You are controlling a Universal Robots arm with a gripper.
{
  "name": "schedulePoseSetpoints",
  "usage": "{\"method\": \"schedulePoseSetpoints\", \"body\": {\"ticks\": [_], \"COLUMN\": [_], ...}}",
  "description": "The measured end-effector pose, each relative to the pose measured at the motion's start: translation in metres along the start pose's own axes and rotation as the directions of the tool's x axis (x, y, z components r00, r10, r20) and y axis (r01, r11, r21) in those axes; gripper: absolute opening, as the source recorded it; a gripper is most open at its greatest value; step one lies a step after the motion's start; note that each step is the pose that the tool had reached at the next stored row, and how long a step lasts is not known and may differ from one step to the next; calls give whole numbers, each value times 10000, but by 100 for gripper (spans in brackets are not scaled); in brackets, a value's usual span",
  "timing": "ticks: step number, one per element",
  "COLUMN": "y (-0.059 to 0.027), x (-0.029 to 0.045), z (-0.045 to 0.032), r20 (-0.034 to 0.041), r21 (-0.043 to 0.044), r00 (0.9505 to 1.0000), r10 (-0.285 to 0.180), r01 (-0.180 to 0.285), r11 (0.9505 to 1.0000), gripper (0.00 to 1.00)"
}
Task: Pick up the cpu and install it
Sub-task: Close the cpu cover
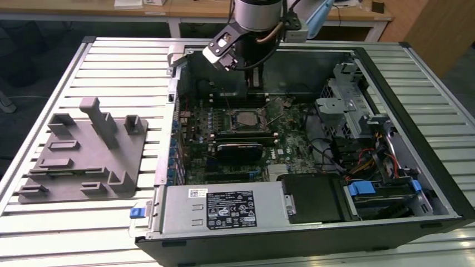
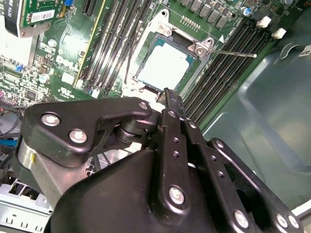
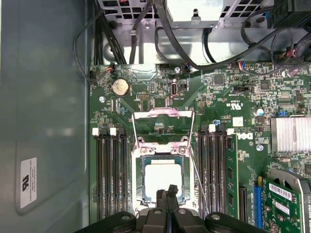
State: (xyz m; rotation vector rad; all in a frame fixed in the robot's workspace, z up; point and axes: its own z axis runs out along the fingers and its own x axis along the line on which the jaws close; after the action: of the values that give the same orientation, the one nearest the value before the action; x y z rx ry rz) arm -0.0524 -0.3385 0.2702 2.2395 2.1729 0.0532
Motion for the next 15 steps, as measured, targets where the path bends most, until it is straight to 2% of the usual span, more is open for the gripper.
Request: {"method": "schedulePoseSetpoints", "body": {"ticks": [15], "y": [191], "x": [6], "z": [8], "r20": [-1], "r21": [-1], "r00": [10000], "r10": [3], "r01": [-3], "r11": [10000], "gripper": [11]}}
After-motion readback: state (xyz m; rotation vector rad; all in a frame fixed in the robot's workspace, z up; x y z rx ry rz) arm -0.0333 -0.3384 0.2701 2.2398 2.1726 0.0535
